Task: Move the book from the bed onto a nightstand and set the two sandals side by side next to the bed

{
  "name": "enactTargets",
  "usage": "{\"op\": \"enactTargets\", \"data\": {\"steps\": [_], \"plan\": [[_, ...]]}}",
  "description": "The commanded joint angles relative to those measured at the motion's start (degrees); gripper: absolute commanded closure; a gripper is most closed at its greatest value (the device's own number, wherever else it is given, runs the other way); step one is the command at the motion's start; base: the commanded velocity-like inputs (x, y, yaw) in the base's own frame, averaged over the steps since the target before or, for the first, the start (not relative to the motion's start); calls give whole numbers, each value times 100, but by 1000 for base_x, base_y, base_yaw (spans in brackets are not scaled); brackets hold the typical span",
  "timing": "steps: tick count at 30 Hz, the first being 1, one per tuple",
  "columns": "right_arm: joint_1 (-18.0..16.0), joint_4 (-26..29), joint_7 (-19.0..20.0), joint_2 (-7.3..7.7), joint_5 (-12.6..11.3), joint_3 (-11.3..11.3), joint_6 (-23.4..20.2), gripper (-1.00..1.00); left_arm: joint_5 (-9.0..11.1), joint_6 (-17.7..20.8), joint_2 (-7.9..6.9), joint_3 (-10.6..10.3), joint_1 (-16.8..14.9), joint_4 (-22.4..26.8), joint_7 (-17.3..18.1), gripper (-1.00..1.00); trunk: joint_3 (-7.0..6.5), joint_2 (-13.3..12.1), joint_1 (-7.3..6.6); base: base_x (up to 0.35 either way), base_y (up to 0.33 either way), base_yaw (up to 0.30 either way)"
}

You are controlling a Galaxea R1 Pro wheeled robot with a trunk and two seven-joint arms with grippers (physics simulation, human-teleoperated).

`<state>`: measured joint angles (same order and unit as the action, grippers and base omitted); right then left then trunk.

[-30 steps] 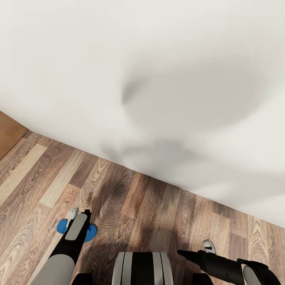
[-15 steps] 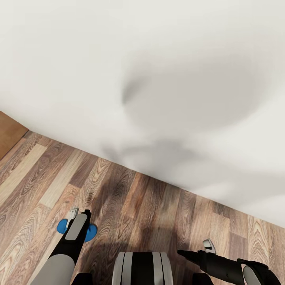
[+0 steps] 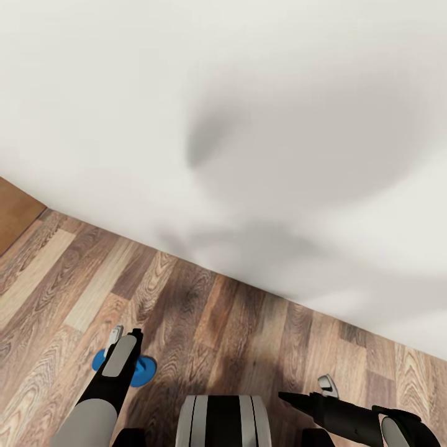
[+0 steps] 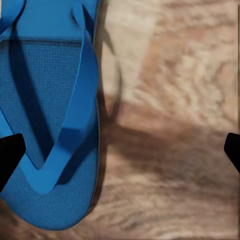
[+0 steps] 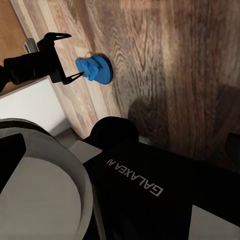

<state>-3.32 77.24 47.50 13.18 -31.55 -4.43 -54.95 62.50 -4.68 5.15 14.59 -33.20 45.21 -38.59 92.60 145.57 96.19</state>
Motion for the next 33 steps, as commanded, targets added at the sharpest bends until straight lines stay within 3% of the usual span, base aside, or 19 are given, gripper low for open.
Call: {"op": "enactTargets", "data": {"steps": [1, 33], "plan": [[-2, 1, 22, 0, 8, -6, -24, -100, 60, -49, 4, 8, -2, 5, -2, -100, 3, 1, 0, 36, 40, 0], [-2, 1, 22, 0, 8, -6, -24, -100, 63, -55, 12, 8, -2, -4, 1, -100, 3, 1, 0, 4, 5, 0]]}}
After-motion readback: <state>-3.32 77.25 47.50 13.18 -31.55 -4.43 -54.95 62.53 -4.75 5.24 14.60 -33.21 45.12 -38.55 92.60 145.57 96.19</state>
